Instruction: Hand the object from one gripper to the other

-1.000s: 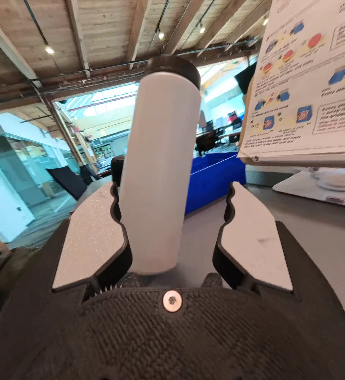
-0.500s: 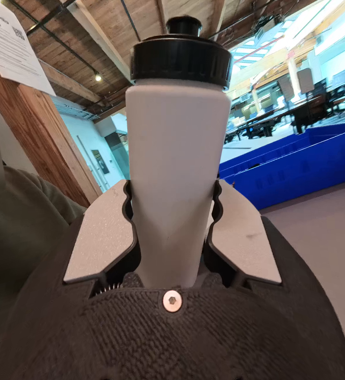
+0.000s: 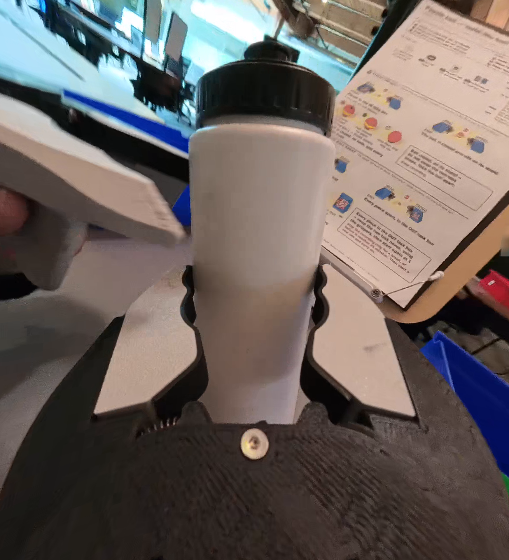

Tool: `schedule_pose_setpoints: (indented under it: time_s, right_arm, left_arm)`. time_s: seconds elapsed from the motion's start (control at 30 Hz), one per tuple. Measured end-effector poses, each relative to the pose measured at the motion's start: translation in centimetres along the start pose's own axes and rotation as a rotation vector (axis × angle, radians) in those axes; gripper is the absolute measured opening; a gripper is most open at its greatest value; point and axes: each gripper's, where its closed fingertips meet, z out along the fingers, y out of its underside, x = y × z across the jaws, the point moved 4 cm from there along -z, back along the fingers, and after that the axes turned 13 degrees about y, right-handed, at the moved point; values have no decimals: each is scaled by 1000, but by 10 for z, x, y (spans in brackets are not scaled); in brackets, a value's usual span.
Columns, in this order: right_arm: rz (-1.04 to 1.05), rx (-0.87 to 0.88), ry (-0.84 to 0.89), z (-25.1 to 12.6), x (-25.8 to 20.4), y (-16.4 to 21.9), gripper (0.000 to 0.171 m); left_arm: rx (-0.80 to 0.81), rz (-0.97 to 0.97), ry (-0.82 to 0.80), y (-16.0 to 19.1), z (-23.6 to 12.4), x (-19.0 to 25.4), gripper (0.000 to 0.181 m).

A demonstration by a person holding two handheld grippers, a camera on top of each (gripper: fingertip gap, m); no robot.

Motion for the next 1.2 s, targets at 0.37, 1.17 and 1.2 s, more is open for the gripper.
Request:
schedule_pose_setpoints:
  time_s: [0.37,1.17,1.2]
  right_arm:
    - [123,86,-193,-7,-18,-11,87]
    - [531,-96,-941,-33,-95,-4,103]
    - [525,-76,-907,-30,-94,-5,105]
  left_arm:
    - [107,-79,-26,-8,-15,-12,79]
    - [207,151,526,-30,-42,37,75]
    - [193,162,513,-31,-40,38,75]
